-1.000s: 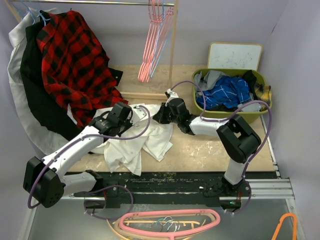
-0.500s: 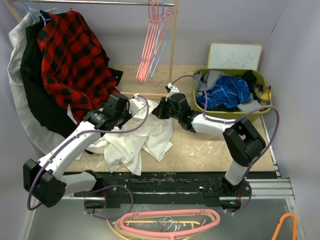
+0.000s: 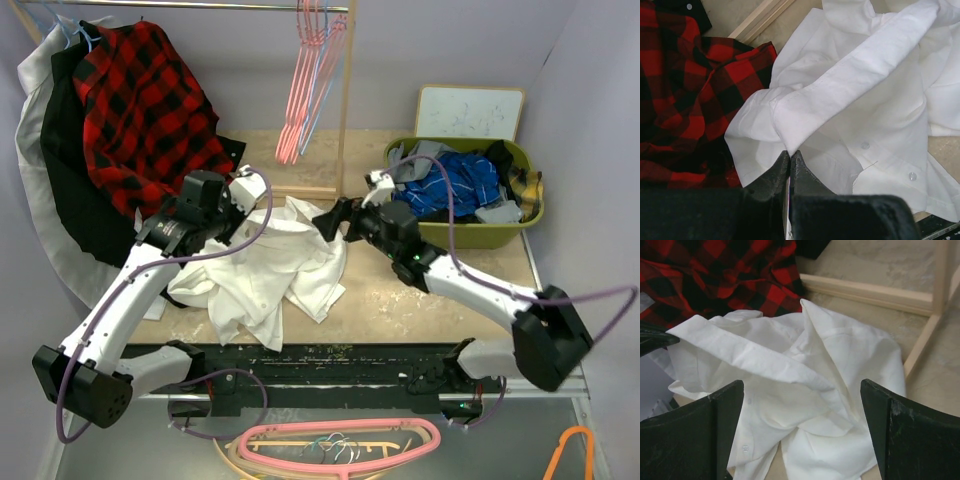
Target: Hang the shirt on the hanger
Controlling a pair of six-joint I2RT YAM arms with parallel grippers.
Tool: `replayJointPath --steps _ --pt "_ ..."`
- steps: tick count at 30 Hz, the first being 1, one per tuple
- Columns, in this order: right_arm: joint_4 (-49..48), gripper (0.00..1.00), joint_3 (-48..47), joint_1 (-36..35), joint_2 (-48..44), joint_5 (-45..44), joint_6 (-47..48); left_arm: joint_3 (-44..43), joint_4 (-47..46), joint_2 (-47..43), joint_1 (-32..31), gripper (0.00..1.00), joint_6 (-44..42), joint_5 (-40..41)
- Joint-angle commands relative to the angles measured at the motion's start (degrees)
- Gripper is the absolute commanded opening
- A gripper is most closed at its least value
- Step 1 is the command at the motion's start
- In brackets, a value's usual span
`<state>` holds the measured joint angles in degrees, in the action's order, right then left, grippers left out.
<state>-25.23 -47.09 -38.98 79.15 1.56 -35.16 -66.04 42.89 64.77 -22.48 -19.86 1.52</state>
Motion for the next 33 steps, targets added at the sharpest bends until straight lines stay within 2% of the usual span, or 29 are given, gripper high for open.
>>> replayJointPath --steps 1,3,6,9,10,11,14,23,27,33 --pt "-12.21 1.00 8.58 -0.20 -12.50 -7.40 9.39 -2.96 -0.01 -0.18 0.80 0.00 1.95 -1.39" --pt "-11.40 1.00 7.84 -0.14 -17.67 -7.12 12.30 -3.94 0.62 -0.03 1.44 0.00 2.33 -1.67" --pt "-2.77 0.98 -0.14 -1.73 -22.20 -12.13 13.68 -4.16 1.00 -0.38 3.04 0.00 3.15 -2.78" --pt "12.43 0.82 -14.72 -2.45 -21.39 -20.76 9.03 -3.26 1.31 -1.11 4.40 0.00 3.61 -4.36" --pt "18.17 0.74 -20.29 -2.50 -19.72 -22.58 7.78 -2.94 1.36 -1.37 4.72 0.00 3.73 -4.49" --pt "23.56 0.72 -26.02 -2.50 -17.56 -23.70 6.98 -2.68 1.40 -1.59 4.94 0.00 3.75 -4.58" --pt "36.08 0.71 -42.51 -2.47 -9.88 -25.68 5.20 -2.25 1.32 -2.06 5.48 0.00 3.77 -4.46" --pt "50.37 0.69 -75.00 -2.58 12.40 -23.28 7.93 -1.57 1.58 -2.45 7.86 0.00 4.29 -6.75" --pt "49.91 0.60 -78.25 -2.59 16.39 -23.58 9.22 -1.64 1.93 -2.38 9.19 0.00 4.17 -7.49" --pt "48.17 0.58 -77.92 -2.58 17.70 -23.64 9.52 -1.30 2.19 -3.08 10.76 0.00 4.21 -8.83"
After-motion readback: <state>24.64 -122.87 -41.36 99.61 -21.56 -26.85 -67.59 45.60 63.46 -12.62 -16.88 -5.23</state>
